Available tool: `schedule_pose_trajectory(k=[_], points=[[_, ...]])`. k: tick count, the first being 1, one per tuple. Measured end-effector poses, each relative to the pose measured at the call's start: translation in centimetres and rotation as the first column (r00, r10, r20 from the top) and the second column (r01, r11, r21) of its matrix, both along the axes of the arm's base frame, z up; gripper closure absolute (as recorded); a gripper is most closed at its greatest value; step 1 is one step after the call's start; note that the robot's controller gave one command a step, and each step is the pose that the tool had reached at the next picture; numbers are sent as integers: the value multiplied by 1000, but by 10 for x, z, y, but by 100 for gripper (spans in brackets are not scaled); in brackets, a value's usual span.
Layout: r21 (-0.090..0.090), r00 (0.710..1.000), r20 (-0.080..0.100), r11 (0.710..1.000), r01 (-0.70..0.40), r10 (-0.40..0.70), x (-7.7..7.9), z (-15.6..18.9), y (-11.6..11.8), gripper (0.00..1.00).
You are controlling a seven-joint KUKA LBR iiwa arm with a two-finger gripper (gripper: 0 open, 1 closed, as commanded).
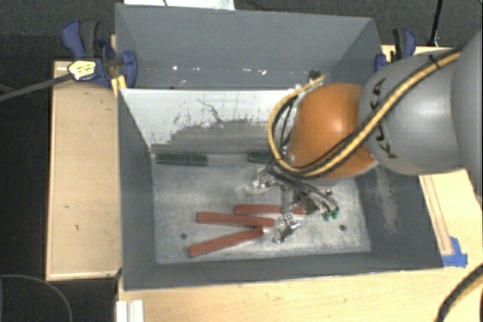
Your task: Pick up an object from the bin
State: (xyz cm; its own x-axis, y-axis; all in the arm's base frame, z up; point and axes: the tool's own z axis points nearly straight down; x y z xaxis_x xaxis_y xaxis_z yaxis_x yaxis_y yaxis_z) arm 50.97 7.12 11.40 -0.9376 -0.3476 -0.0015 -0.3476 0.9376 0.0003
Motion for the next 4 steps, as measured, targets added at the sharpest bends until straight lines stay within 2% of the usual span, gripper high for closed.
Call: schedule_pose_trajectory(k=[1, 2, 4], points=[[2, 997, 3, 997, 80, -80, -3, -44, 11, 0], [0, 1000, 14, 1000, -28, 28, -9, -39, 37, 100], [0, 1000, 11, 1000, -28, 28, -10, -36, 37, 100]])
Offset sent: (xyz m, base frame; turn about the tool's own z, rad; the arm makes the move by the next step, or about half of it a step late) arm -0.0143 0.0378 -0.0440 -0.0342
